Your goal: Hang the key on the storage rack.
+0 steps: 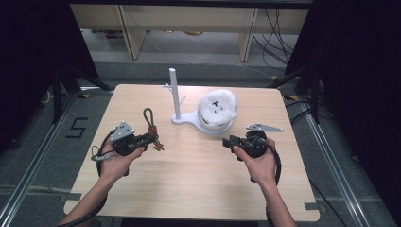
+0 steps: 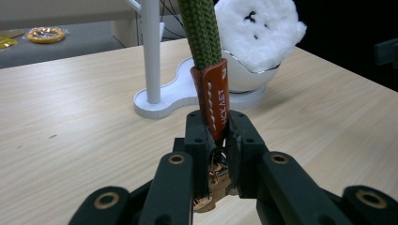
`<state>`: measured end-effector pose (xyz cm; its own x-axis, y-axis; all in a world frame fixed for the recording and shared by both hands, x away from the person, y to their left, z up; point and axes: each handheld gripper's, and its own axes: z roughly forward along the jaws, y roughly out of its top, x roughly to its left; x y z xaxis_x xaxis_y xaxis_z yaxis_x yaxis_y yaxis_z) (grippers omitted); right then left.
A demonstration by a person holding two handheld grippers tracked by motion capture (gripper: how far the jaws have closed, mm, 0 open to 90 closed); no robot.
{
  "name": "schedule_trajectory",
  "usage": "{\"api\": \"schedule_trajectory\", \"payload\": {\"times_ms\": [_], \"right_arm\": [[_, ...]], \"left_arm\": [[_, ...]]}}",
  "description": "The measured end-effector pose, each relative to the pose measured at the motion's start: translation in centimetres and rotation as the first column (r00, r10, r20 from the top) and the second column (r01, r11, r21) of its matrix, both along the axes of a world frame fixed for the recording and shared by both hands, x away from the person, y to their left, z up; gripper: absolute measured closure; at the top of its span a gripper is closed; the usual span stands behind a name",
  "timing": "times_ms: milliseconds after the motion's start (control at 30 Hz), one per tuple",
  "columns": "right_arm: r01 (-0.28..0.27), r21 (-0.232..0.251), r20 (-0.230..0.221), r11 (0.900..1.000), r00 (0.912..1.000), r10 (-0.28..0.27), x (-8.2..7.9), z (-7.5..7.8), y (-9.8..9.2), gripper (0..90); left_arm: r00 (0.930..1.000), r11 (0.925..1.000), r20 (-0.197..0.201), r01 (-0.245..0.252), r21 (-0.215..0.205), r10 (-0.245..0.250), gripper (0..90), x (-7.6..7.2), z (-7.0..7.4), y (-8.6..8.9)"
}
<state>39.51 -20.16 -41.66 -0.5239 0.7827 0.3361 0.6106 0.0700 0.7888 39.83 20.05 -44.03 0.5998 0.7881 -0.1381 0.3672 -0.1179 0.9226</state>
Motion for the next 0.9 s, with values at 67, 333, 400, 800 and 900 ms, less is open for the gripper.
{"api": "schedule_trajectory", "payload": {"times_ms": [67,333,400,800,900], "right_arm": [[0.0,-0.005,0.004,1.0,1.0,0.0,0.0,-0.3,-0.4,60.2],[0.072,-0.026,0.02,0.997,0.9972,-0.072,-0.5,-1.4,-2.0,57.1],[0.095,-0.014,-0.009,0.995,0.9954,-0.095,-0.7,-1.3,-1.9,56.8],[0.16,-0.081,0.049,0.984,0.9864,-0.157,-1.3,-2.8,-4.0,54.1],[0.183,-0.082,0.038,0.98,0.9829,-0.18,-1.7,-3.1,-4.2,54.2]], "left_arm": [[0.9999,0.9999,0.0,-0.011,0.011,0.011,79.4,0.0,0.0,0.3],[0.9984,0.9982,0.005,-0.057,0.019,0.057,79.4,0.3,0.1,1.1],[0.9981,0.998,0.007,-0.061,0.017,0.061,79.4,0.4,0.1,1.2],[0.9938,0.9926,0.027,-0.109,0.053,0.108,79.4,1.5,0.6,1.2],[0.9922,0.9906,0.03,-0.122,0.061,0.121,79.4,1.9,0.6,1.0]]}}
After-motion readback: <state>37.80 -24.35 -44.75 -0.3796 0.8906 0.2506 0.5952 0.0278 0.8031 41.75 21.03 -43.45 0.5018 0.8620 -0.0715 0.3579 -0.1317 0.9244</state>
